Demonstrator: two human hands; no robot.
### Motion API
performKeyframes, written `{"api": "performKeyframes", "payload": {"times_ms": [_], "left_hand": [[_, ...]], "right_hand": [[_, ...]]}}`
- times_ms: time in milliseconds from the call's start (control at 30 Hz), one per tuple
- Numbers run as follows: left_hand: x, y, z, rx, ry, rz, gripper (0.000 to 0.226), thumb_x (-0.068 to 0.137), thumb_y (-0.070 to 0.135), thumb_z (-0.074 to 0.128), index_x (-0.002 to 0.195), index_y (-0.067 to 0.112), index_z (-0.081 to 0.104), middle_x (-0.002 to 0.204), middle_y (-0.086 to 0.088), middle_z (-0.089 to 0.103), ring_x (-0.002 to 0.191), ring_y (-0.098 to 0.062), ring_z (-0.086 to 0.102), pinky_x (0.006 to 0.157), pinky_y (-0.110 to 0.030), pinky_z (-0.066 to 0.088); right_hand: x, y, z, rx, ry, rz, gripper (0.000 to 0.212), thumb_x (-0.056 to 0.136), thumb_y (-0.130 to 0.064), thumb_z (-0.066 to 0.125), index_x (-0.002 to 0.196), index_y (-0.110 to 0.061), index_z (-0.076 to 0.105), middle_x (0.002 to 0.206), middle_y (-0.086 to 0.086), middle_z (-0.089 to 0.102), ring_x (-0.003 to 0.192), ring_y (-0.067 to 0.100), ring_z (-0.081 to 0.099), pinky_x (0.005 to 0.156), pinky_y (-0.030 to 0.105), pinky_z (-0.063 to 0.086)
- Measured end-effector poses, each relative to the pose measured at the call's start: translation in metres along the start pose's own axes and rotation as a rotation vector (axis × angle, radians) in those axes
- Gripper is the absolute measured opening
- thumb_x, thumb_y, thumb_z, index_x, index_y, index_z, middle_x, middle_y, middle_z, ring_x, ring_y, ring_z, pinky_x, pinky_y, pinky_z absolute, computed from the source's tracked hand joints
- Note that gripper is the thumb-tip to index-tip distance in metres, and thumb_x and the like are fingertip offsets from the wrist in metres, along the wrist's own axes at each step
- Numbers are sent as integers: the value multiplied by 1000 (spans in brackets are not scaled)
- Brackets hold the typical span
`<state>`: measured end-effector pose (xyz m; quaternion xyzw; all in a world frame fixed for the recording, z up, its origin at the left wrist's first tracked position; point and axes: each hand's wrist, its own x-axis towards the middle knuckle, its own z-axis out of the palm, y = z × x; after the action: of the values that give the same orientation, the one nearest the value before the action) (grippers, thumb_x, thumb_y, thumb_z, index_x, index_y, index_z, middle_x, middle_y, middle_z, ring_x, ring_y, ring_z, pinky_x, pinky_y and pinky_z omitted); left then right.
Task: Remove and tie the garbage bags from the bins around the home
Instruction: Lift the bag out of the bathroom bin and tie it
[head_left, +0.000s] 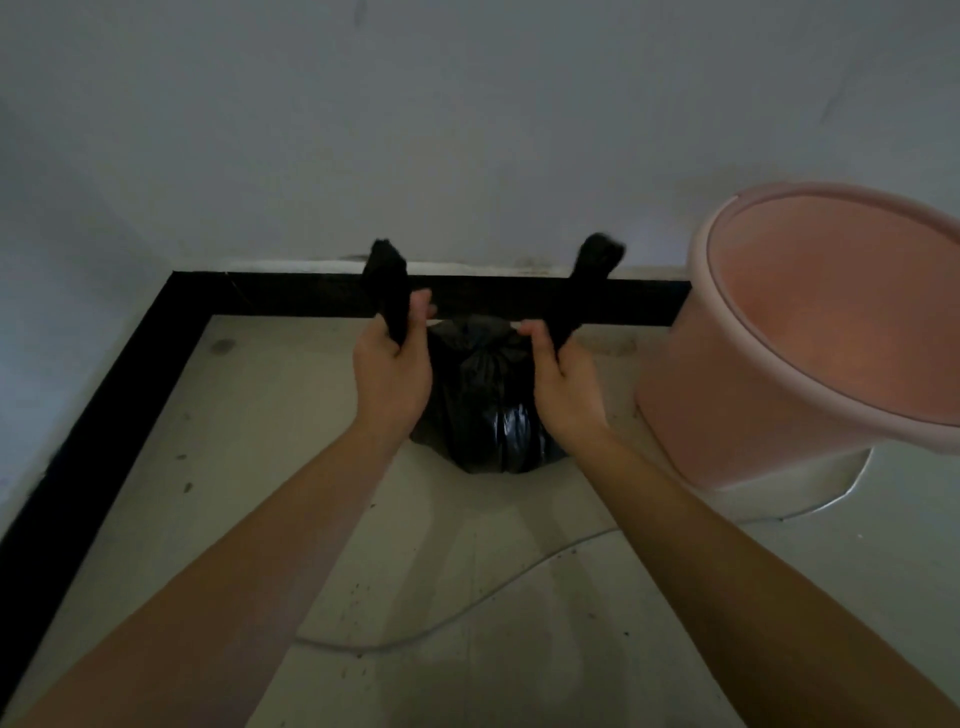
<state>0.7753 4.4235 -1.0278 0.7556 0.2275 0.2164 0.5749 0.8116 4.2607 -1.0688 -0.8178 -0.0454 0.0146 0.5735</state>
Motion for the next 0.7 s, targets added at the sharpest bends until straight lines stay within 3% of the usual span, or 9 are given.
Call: {"api": "performKeyframes", "payload": {"times_ms": [67, 167, 233, 300, 433, 533, 600, 633, 700], "left_hand": [[-2, 21, 7, -206, 20, -40, 39, 105, 45, 42, 95, 26, 73, 94, 2, 77, 95, -11, 72, 95, -30, 53], [-1, 44, 14, -410, 38, -90, 59, 105, 50, 36, 61, 22, 62, 70, -7, 73, 81, -24, 73, 89, -38, 56], [1, 42, 16, -491, -4, -193, 59, 105, 51, 35, 58, 17, 46, 49, -2, 54, 61, -23, 62, 77, -35, 54], [-1, 22, 14, -439, -33, -336, 56, 105, 50, 36, 58, 20, 37, 42, 4, 36, 48, -17, 46, 64, -32, 45], [-1, -16, -3, -448, 26, -668, 50, 106, 45, 39, 63, 20, 34, 40, 6, 31, 39, -14, 36, 48, -24, 35], [11, -20, -11, -219, -62, -544, 40, 103, 39, 49, 70, 19, 40, 47, 7, 37, 44, -12, 38, 48, -23, 33], [11, -12, -10, -101, -207, -438, 20, 98, 33, 58, 96, 16, 48, 65, 5, 45, 57, -10, 45, 54, -25, 38], [8, -9, -8, -103, -262, -409, 22, 98, 29, 58, 111, 16, 45, 74, 3, 46, 64, -10, 47, 60, -26, 41], [3, -3, -1, -147, -279, -318, 22, 102, 20, 48, 122, 17, 40, 78, 0, 49, 72, -13, 51, 70, -29, 45]], "right_hand": [[2, -17, 8, 171, 73, 38, 35, 105, -43, 36, 103, -25, 66, 100, -6, 69, 99, 7, 64, 91, 31, 50], [5, -29, 15, 272, 179, 81, 30, 106, -40, 36, 94, -27, 60, 88, -6, 68, 87, 8, 65, 85, 30, 50], [9, -24, 14, 133, 155, 127, 37, 106, -44, 30, 95, -23, 59, 90, -1, 67, 89, 15, 64, 85, 35, 50], [8, -9, 8, -123, 97, 177, 45, 106, -43, 27, 96, -13, 59, 93, 8, 67, 92, 26, 65, 82, 37, 49], [-4, 13, -1, -572, 121, 208, 45, 108, -29, 30, 89, -2, 60, 92, 19, 68, 87, 34, 66, 73, 35, 44], [-9, 15, 8, -548, 88, 222, 45, 107, -31, 30, 95, -1, 60, 96, 19, 68, 87, 34, 65, 74, 36, 47], [-6, 10, 8, -469, 22, 221, 44, 107, -36, 29, 101, -3, 59, 94, 15, 66, 87, 30, 63, 71, 34, 44], [-5, 8, 5, -425, -14, 202, 42, 107, -38, 31, 104, -4, 57, 93, 13, 63, 86, 27, 61, 70, 32, 41], [-6, 0, 0, -304, -81, 144, 36, 105, -40, 40, 112, -9, 55, 98, 4, 59, 88, 18, 56, 71, 28, 37]]}}
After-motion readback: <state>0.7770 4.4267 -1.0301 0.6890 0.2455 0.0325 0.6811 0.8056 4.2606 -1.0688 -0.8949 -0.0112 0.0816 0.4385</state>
